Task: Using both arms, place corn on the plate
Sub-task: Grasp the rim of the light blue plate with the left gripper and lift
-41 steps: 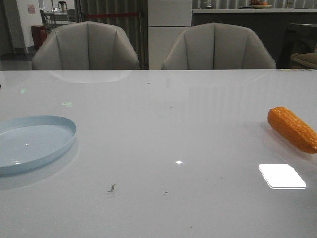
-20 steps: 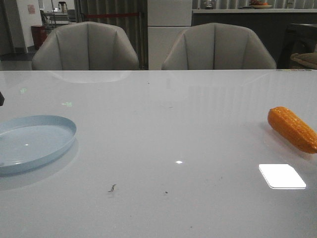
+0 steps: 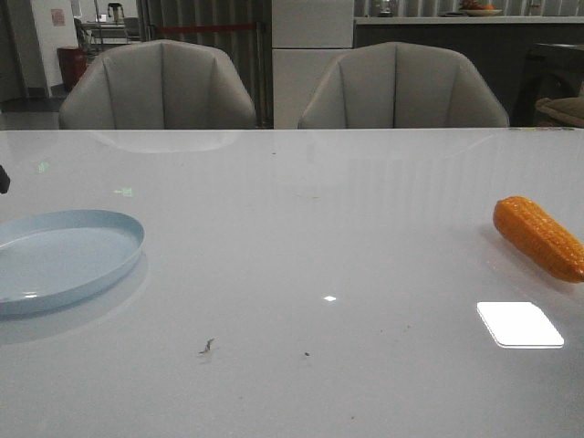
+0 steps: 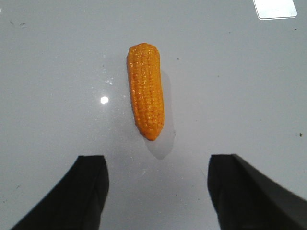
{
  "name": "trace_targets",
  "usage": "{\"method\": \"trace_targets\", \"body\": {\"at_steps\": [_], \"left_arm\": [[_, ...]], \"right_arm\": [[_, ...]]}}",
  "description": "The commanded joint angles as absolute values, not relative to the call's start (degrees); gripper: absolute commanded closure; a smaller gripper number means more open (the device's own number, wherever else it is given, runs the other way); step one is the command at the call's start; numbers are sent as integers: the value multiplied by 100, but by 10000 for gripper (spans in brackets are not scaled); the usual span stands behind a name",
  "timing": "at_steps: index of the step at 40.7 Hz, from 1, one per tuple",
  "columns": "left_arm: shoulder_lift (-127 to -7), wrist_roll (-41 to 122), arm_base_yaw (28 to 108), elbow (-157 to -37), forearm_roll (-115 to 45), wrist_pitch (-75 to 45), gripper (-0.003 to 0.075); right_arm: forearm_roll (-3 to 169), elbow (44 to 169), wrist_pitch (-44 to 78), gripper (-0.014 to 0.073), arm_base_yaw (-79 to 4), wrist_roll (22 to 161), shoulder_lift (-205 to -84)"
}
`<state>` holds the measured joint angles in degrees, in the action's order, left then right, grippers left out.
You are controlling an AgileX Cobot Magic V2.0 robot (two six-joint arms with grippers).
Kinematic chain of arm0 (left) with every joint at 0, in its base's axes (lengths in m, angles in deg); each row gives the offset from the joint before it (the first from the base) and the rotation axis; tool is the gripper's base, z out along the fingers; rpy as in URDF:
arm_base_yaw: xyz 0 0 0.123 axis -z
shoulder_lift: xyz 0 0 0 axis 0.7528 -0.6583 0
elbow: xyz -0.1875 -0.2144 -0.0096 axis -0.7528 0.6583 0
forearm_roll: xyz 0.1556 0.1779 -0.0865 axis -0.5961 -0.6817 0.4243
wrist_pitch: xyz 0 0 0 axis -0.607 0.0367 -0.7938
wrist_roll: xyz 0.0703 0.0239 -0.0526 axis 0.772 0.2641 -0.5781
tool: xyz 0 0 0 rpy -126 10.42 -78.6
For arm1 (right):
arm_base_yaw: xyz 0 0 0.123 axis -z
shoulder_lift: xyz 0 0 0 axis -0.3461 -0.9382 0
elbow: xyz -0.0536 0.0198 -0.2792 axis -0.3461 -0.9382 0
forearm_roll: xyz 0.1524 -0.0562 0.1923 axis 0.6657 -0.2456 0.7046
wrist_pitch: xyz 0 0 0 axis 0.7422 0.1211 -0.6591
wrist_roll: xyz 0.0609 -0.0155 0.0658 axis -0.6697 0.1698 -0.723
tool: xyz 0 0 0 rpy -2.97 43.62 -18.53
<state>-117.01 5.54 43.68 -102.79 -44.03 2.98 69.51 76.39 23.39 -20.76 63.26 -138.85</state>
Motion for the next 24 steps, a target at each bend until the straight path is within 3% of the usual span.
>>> {"method": "trace_targets", "body": {"at_steps": [1, 24], "left_arm": [[-11388, 534, 4378, -10538, -4324, 157, 627], [-11201, 534, 4725, -12131, -3619, 1561, 627]], "right_arm": [[6884, 7849, 1951, 43, -2055, 6358, -13852], [6884, 7849, 1951, 43, -2055, 6358, -13852]]}}
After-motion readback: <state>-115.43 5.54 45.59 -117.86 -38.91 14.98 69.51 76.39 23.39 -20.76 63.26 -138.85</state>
